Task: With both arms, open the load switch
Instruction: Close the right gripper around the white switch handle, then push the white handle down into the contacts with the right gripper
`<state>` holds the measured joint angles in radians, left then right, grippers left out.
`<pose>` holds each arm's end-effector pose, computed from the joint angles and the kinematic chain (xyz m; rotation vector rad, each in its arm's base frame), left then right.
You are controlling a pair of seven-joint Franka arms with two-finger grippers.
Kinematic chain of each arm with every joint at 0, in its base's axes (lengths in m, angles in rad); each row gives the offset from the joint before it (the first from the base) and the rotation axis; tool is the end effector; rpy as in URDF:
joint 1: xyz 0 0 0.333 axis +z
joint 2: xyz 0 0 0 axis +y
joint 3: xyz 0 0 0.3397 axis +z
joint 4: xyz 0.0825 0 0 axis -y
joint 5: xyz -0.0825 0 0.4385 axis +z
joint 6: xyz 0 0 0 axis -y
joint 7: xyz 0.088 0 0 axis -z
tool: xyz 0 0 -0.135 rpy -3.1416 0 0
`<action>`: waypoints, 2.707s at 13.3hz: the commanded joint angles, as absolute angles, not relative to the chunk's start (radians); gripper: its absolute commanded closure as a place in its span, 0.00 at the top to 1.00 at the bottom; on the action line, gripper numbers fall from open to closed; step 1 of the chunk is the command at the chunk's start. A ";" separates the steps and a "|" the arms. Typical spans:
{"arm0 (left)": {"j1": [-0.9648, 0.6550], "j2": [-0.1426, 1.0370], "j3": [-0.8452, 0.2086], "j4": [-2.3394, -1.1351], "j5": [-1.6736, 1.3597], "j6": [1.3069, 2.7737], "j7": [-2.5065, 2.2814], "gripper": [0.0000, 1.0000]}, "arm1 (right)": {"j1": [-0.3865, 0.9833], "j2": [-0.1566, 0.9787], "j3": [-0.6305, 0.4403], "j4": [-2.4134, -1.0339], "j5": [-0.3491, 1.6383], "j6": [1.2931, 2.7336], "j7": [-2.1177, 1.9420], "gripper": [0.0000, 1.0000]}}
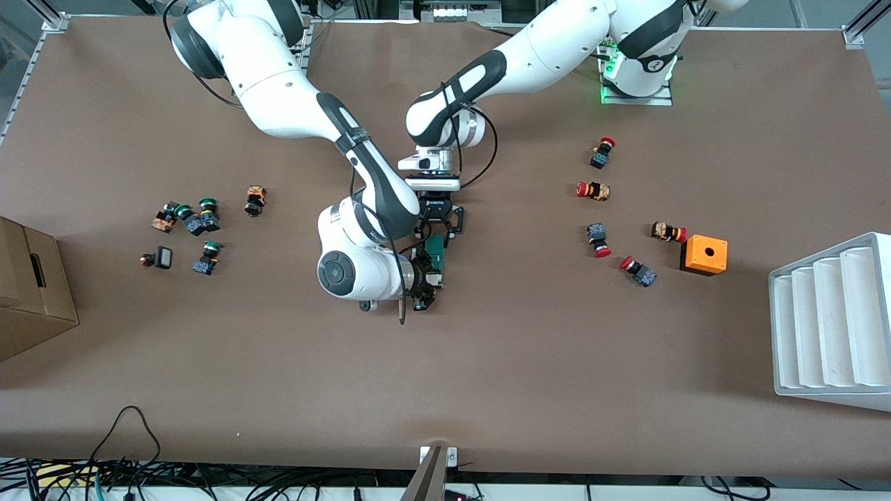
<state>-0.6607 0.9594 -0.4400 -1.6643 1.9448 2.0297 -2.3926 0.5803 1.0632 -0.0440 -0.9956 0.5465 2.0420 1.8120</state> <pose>0.4136 -0.5941 0.0400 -2.6880 -0.0219 -1.5994 0.7055 0.4829 0.1660 -2.1277 2.0008 0.6192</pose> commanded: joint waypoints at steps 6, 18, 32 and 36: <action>-0.666 1.003 -0.430 -1.598 1.980 2.095 -2.398 0.25 | 0.595 1.063 -0.052 -0.979 0.525 2.014 1.825 0.09; -0.666 1.003 -0.430 -1.597 1.980 2.095 -2.396 0.25 | 0.595 0.974 -0.040 -1.100 0.495 2.008 1.796 0.00; -0.666 1.003 -0.428 -1.597 1.982 2.097 -2.396 0.25 | 0.592 0.910 0.005 -1.179 0.427 2.008 1.790 0.00; -0.666 1.008 -0.430 -1.597 1.996 2.095 -2.396 0.25 | 0.592 0.893 0.009 -1.210 0.420 2.008 1.789 0.00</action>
